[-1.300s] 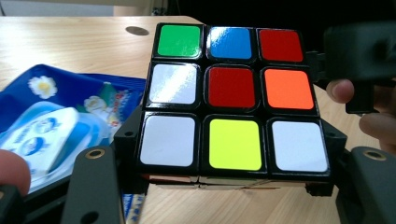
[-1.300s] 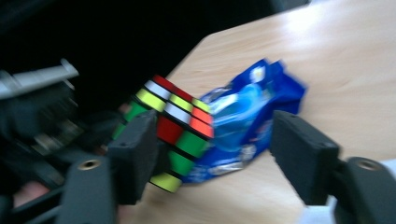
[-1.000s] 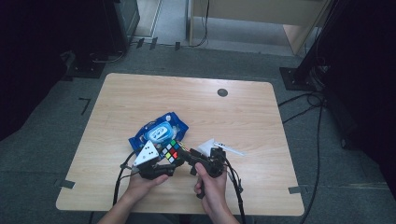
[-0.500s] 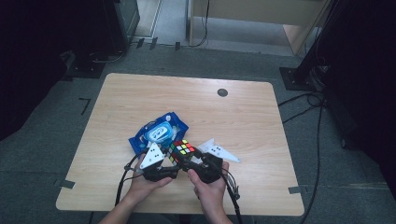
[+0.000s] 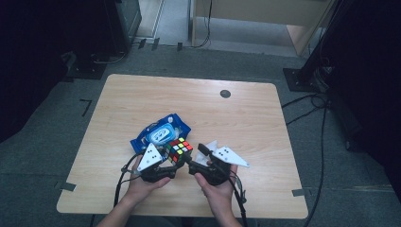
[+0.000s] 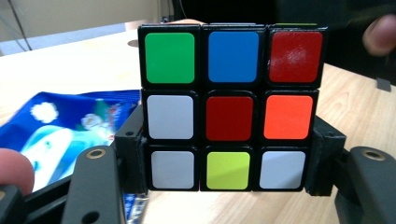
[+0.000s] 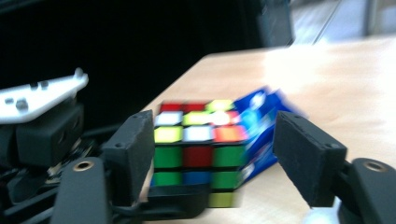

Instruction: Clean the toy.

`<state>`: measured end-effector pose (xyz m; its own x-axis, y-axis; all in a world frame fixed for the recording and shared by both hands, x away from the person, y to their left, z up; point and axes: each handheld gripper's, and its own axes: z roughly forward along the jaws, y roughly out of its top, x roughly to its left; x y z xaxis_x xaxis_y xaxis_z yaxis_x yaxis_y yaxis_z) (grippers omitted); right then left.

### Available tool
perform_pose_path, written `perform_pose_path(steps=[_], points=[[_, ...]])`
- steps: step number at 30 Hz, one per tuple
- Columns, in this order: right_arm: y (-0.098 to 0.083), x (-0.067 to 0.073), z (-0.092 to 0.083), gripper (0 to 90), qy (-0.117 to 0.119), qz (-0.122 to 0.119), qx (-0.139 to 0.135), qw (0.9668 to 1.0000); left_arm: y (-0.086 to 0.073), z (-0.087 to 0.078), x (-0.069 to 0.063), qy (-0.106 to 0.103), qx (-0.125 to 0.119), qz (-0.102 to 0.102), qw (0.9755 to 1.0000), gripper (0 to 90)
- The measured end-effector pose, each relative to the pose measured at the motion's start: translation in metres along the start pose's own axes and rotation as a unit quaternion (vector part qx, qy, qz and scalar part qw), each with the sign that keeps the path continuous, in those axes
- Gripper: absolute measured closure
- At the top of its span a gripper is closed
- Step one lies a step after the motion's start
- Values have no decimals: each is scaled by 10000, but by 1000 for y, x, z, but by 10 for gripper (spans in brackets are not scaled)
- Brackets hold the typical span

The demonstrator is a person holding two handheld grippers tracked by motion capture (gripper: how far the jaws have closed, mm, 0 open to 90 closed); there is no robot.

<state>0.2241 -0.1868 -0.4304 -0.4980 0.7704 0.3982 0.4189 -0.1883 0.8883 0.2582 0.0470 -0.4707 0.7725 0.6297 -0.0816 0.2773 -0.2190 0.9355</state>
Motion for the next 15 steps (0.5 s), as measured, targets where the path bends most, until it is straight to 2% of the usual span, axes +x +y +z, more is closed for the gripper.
perform_pose_path(steps=[2, 4, 5, 7, 8, 10, 13, 14, 15], points=[[5, -12, -4, 325, -198, 120, 38, 9997, 0, -2, 5, 49, -21, -52, 10000, 342], [4, -25, -1, 336, -667, 56, 269, 9974, 0, -3, 7, 95, -7, -70, 9999, 342], [1, -31, 3, 340, -940, -63, 526, 9942, 0, -3, 8, 95, -3, -66, 9999, 342], [-10, -42, 16, 316, -1259, -408, 1114, 9849, 0, -3, 8, 88, 11, -66, 9999, 342], [-16, -47, 22, 311, -1364, -564, 1320, 9802, 0, -2, 8, 81, 29, -51, 9999, 342], [-30, -55, 33, 301, -1613, -887, 1547, 9707, -1, -1, 7, 58, 41, -28, 10000, 342], [-45, -65, 45, 326, -1704, -1152, 1837, 9612, -1, -1, 6, 16, 81, 21, 10000, 342], [-48, -68, 47, 365, -1723, -1174, 1928, 9588, -2, -1, 6, 15, 96, 22, 10000, 342], [-50, -71, 48, 407, -1723, -1165, 1983, 9578, -2, 0, 6, 8, 104, 9, 9999, 342]])
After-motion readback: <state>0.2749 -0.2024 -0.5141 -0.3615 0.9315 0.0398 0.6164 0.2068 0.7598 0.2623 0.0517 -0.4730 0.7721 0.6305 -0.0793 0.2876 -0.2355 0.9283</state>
